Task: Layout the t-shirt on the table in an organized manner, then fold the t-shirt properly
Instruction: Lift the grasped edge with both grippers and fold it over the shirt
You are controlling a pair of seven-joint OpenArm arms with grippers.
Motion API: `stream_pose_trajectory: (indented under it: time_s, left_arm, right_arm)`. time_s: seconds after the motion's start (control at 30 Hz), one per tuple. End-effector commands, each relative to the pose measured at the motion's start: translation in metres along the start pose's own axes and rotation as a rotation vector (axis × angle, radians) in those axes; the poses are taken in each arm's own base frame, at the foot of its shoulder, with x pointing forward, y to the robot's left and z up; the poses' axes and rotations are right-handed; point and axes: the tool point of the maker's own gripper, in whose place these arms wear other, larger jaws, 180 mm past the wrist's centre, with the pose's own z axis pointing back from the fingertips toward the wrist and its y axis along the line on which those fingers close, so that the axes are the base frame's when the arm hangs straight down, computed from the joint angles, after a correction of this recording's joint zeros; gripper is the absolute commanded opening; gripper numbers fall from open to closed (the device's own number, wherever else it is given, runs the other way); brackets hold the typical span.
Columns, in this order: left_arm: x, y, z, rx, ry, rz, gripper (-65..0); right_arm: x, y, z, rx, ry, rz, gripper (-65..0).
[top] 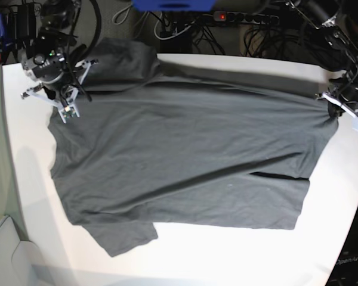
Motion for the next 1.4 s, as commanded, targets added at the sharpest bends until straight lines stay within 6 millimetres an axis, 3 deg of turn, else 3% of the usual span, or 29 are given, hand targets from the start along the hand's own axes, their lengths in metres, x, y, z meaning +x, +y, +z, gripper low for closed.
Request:
stream_pose_trajectory:
  time_s: [0.0, 0.2, 0.37, 0.5, 0.83, 1.0, 1.2, 1.37]
  left_arm:
    - [0.022, 0.007, 0.006, 0.021, -0.064, -0.019, -64.7]
    - [0.037, 0.004, 0.012, 0.026, -0.105, -0.041, -64.7]
    - [0.040, -0.013, 0.005, -0.015, -0.108, -0.060, -64.7]
    - [0.055, -0.021, 0.000, -0.027, -0.137, -0.057, -64.7]
    - [0.073, -0.037, -0.008, -0.068, -0.164, -0.090, -64.7]
    - [0.096, -0.048, -0.010, -0.089, -0.211, -0.095, -64.7]
    - [0.116, -0.049, -0.011, -0.091, -0.251, -0.092, -64.7]
    - [0.116, -0.047, -0.026, -0.113, -0.230, -0.056, -64.7]
  right_arm:
    - [0.009, -0.013, 0.004, -0.041, -0.026, 0.004, -65.0]
    - [0.026, -0.021, 0.005, -0.058, -0.068, -0.001, -65.0]
    - [0.047, -0.031, 0.007, -0.081, -0.110, -0.009, -65.0]
    - [0.058, -0.037, 0.009, -0.096, -0.134, -0.014, -65.0]
    - [0.059, -0.034, 0.004, -0.083, -0.135, -0.013, -65.0]
    - [0.066, -0.023, 0.000, -0.054, -0.141, 0.031, -65.0]
    - [0.076, -0.024, 0.001, -0.055, -0.161, 0.035, -65.0]
    - [0.083, -0.028, 0.002, -0.065, -0.178, 0.033, -65.0]
